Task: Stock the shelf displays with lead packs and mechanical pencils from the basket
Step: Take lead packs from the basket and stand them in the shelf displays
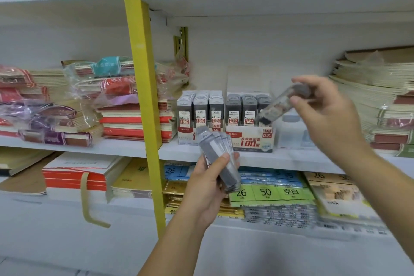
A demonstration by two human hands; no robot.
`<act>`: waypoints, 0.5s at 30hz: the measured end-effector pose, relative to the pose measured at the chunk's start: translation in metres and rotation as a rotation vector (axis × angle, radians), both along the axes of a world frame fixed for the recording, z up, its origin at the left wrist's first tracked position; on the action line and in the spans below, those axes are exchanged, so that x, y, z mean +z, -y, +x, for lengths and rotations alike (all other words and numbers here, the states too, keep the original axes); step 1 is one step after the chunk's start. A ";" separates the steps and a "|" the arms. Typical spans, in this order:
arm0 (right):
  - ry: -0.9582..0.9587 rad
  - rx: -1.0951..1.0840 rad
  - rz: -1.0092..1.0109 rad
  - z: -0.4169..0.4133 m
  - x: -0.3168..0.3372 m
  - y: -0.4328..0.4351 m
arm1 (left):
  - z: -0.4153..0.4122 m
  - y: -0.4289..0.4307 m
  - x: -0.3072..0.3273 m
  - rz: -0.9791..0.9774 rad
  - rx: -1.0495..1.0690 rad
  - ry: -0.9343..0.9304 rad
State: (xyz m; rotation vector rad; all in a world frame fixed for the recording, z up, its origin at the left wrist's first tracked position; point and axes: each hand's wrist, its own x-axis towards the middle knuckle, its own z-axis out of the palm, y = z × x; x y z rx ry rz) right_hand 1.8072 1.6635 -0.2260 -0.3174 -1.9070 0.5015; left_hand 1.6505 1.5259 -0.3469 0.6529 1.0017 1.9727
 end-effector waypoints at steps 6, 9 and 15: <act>0.342 -0.224 0.196 -0.033 0.037 -0.041 | -0.006 -0.009 0.001 0.095 -0.101 0.095; 0.440 -0.182 0.135 -0.045 0.030 -0.056 | -0.007 -0.010 0.002 0.115 -0.114 0.093; 0.563 -0.330 0.221 -0.056 0.009 -0.072 | -0.003 -0.007 0.003 -0.039 -0.011 -0.190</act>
